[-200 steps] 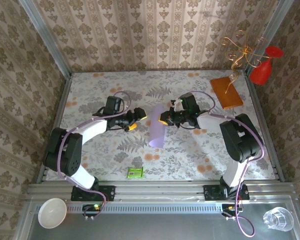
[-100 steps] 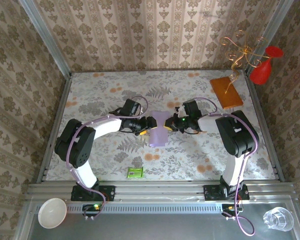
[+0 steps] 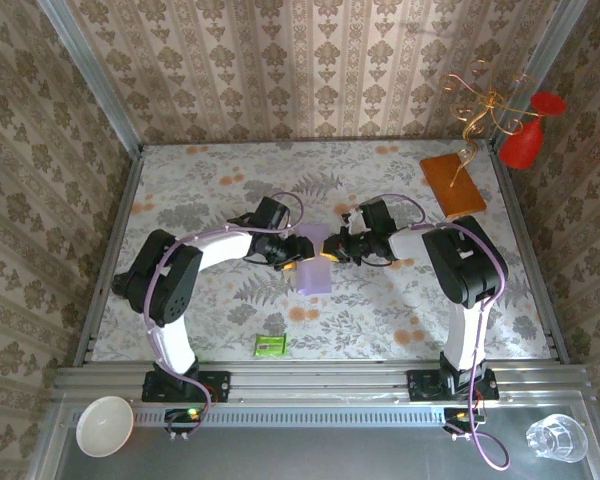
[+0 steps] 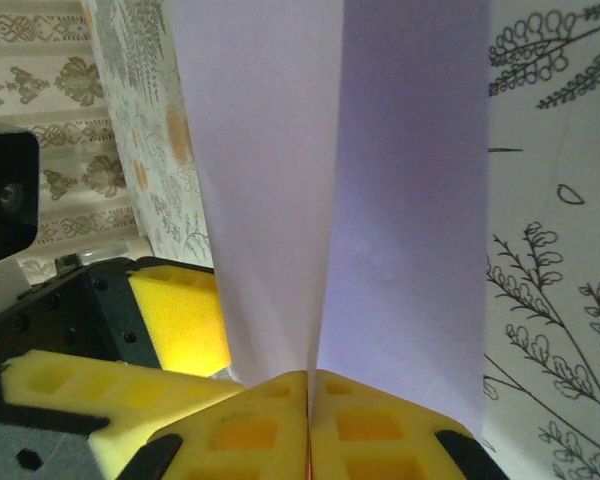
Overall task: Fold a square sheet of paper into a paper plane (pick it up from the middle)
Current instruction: First fold in half a square sheet of paper at the center of the table.
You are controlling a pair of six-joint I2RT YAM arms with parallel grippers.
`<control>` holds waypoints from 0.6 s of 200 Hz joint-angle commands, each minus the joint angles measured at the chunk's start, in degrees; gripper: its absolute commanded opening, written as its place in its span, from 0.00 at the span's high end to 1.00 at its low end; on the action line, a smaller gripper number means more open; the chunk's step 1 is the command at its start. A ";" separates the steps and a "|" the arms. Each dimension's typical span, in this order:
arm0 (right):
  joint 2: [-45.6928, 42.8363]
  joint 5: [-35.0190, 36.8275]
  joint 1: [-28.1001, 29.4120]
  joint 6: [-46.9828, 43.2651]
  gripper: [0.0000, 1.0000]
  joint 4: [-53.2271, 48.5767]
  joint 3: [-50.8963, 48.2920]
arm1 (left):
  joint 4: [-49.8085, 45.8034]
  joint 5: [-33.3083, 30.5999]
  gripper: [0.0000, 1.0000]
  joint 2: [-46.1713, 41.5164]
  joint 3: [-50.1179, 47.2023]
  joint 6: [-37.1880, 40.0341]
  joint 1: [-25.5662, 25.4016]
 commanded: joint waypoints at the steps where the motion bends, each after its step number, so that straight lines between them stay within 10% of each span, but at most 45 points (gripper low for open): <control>1: 0.14 -1.48 0.08 -0.93 0.86 -1.60 1.81 | -3.37 -1.90 0.50 1.50 1.57 1.16 -0.24; 38: -6.03 7.62 -1.79 -5.23 0.61 -11.29 0.95 | -2.62 -3.69 0.63 3.08 -0.03 0.64 -0.63; 120: -16.33 18.75 -4.31 -6.36 0.60 -15.28 -4.64 | -10.10 -9.86 0.62 7.21 2.45 0.21 -2.10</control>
